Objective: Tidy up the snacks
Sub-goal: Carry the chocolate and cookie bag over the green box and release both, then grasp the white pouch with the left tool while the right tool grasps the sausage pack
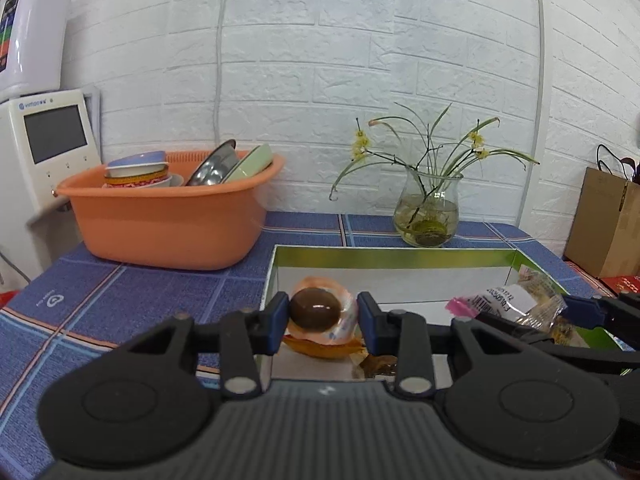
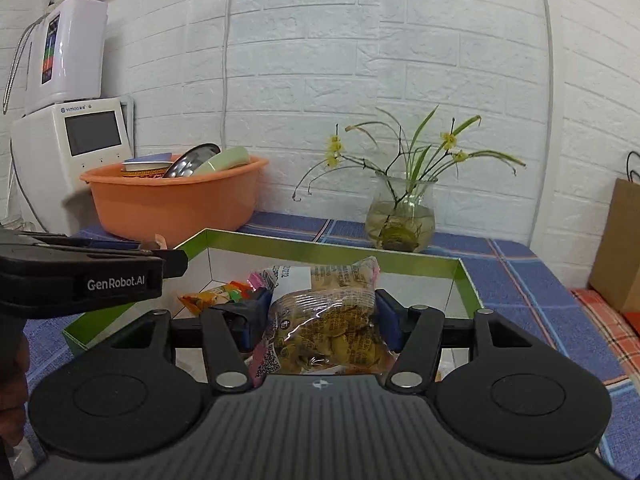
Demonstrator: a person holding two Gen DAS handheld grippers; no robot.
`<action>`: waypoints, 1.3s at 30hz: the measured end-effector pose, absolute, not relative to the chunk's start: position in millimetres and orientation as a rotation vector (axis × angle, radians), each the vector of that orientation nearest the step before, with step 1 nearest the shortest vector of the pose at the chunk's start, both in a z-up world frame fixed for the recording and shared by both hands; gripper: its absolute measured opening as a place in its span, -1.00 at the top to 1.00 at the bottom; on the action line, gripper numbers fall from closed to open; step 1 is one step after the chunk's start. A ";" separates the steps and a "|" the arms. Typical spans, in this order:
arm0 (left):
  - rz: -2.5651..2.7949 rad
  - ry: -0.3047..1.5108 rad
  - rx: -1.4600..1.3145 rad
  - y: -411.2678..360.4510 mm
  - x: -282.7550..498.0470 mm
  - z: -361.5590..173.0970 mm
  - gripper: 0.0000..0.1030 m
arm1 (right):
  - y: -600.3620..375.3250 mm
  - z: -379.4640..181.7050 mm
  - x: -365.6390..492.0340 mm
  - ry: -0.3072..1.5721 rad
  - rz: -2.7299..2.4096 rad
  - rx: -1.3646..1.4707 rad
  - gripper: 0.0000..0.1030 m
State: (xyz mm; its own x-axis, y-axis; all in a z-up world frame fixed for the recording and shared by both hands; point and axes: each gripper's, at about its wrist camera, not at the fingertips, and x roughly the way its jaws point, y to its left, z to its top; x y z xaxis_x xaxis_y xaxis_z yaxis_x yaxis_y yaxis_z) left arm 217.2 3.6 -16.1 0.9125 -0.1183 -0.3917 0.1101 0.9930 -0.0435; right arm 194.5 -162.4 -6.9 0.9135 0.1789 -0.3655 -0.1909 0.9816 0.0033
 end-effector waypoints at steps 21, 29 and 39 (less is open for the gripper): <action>-0.176 0.369 0.073 37.5 149.1 10.9 -0.29 | -278.3 17.7 90.9 0.448 0.091 0.363 -1.00; -0.333 0.457 0.149 63.5 79.3 -27.2 -0.99 | -280.0 -7.8 9.0 0.566 -0.041 0.205 -1.00; -0.652 0.402 0.375 72.4 55.1 -40.1 -0.99 | -272.8 -37.8 -8.5 0.743 -0.101 0.326 -1.00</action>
